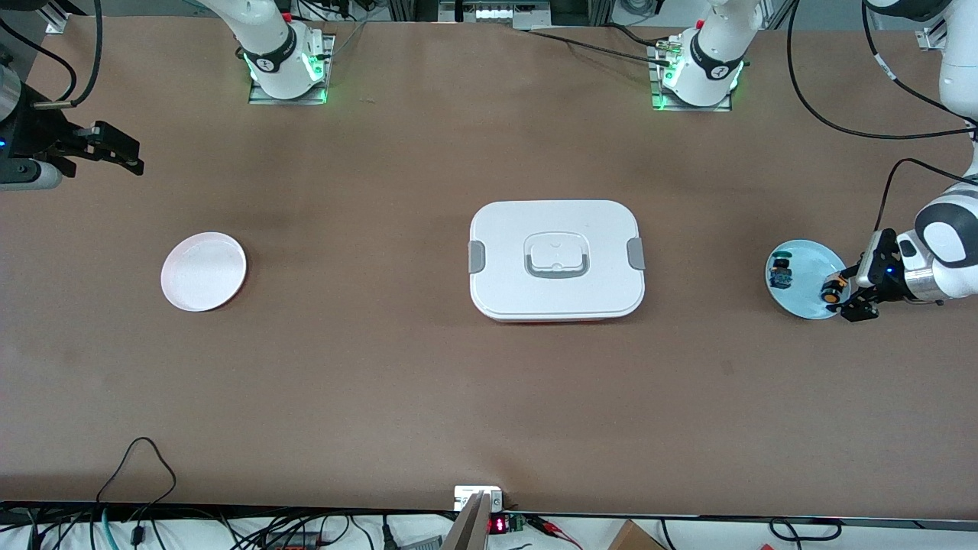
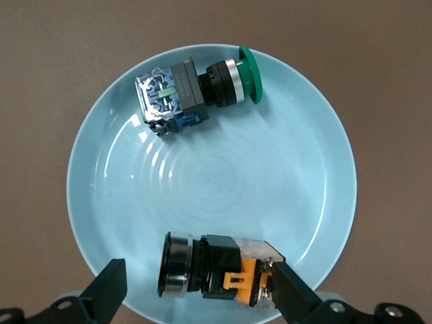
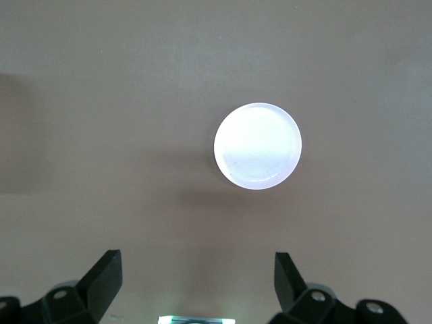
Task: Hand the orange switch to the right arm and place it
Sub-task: 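Lower the left gripper over the orange switch in the blue dish, then close the left gripper on the orange switch, then lift the switch with the left gripper while the right gripper approaches, then close the right gripper on the orange switch held by the left gripper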
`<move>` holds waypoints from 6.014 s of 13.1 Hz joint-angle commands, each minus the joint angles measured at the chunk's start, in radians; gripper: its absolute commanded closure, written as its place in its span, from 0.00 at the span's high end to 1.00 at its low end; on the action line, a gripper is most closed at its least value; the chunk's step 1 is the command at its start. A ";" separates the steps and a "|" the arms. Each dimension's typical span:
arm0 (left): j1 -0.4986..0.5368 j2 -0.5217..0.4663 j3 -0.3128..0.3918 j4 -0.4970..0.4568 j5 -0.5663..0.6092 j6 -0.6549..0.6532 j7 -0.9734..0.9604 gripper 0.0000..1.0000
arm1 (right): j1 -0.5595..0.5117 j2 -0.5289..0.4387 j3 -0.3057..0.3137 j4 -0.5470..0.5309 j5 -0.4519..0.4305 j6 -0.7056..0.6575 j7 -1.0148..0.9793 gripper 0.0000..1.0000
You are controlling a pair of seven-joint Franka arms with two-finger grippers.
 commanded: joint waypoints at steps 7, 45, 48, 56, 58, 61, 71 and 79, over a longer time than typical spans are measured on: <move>0.013 -0.027 -0.004 -0.001 -0.015 -0.035 0.134 0.98 | -0.001 0.003 0.001 0.017 0.005 -0.004 0.004 1.00; -0.046 0.017 -0.400 0.242 -1.001 -0.809 -0.649 0.00 | -0.007 0.013 -0.007 0.018 0.049 -0.039 -0.014 1.00; -0.252 0.013 -0.402 0.242 -1.249 -0.660 -0.654 0.00 | -0.019 0.033 -0.010 0.018 0.147 -0.027 -0.014 1.00; -0.735 -0.035 -0.405 0.367 -1.646 0.134 -0.796 0.00 | -0.007 0.082 -0.006 -0.003 0.594 -0.032 -0.020 1.00; -0.804 -0.056 -0.406 0.373 -1.646 0.279 -0.839 0.00 | -0.008 0.101 -0.006 -0.017 0.757 -0.027 -0.039 1.00; -0.889 -0.090 -0.408 0.375 -1.643 0.420 -0.873 0.00 | -0.020 0.116 -0.006 -0.125 1.054 -0.044 -0.109 1.00; -0.969 -0.153 -0.408 0.375 -1.658 0.589 -0.904 0.00 | -0.039 0.242 -0.004 -0.206 1.600 -0.131 0.044 1.00; -0.970 -0.152 -0.406 0.375 -1.657 0.589 -0.902 0.00 | 0.031 0.283 0.002 -0.198 1.703 -0.142 0.026 1.00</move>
